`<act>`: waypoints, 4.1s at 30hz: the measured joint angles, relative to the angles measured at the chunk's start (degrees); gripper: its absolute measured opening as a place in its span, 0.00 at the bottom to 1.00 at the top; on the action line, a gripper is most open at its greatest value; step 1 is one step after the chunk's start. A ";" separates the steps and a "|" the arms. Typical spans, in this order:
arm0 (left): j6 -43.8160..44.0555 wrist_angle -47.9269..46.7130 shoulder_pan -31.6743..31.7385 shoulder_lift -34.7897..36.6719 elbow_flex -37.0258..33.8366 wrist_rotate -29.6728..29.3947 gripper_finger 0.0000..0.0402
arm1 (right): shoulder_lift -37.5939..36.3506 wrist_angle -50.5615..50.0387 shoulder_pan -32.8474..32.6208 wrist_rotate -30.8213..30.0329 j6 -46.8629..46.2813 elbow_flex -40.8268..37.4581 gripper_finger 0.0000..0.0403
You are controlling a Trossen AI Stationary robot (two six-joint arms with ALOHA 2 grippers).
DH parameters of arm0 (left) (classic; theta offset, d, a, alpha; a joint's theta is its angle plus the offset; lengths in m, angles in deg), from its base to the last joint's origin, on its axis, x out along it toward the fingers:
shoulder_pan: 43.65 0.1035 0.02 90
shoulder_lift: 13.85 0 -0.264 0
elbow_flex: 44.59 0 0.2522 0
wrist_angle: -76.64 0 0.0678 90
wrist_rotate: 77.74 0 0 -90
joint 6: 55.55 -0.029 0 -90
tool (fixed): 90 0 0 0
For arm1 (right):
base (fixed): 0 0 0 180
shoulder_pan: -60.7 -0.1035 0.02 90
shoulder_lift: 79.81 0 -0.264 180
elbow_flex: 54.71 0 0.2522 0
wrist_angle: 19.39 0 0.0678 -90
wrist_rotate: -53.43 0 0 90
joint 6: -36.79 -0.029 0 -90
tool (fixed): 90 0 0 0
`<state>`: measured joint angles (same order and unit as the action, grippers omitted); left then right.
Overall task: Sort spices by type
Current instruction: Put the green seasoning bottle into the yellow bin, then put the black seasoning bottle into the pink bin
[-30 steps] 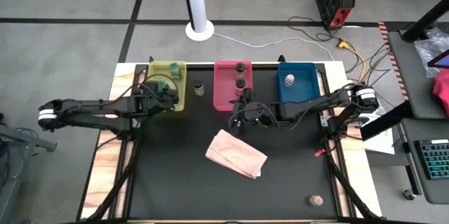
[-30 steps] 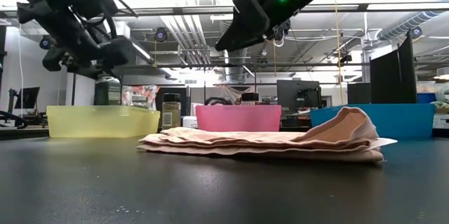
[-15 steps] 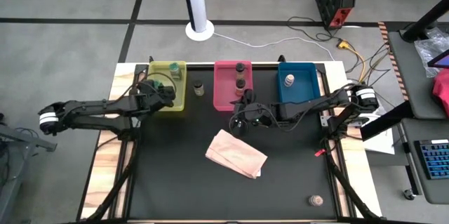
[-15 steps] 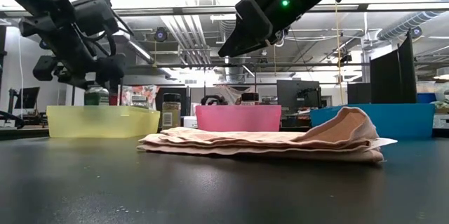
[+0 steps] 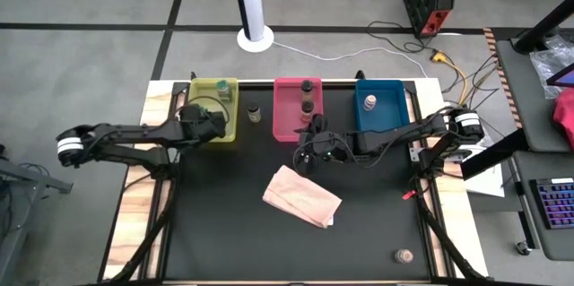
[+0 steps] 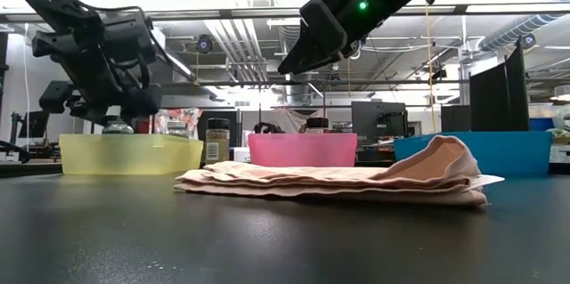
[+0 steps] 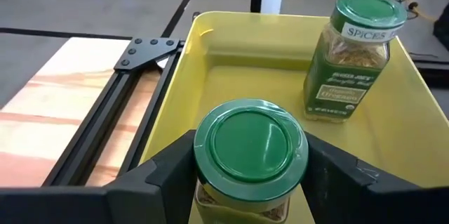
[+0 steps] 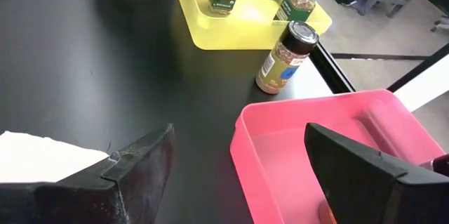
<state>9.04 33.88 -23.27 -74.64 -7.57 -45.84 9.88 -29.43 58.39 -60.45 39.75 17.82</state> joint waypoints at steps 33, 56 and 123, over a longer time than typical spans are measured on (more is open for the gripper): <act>-6.47 -8.31 -0.09 -0.71 6.96 1.81 0.68 | 0.02 -0.24 0.00 0.02 -1.06 -0.56 0.79; -26.61 -17.77 -26.23 -0.58 21.90 -1.58 0.68 | 0.04 1.04 0.00 1.78 -0.94 -1.23 0.81; -32.36 -13.52 -70.42 3.58 18.18 -31.96 0.68 | 37.65 -23.19 20.61 23.91 13.60 57.07 0.55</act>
<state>-23.32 20.36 -93.69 -71.07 10.60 -77.80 47.53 -52.62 79.00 -36.54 53.35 74.89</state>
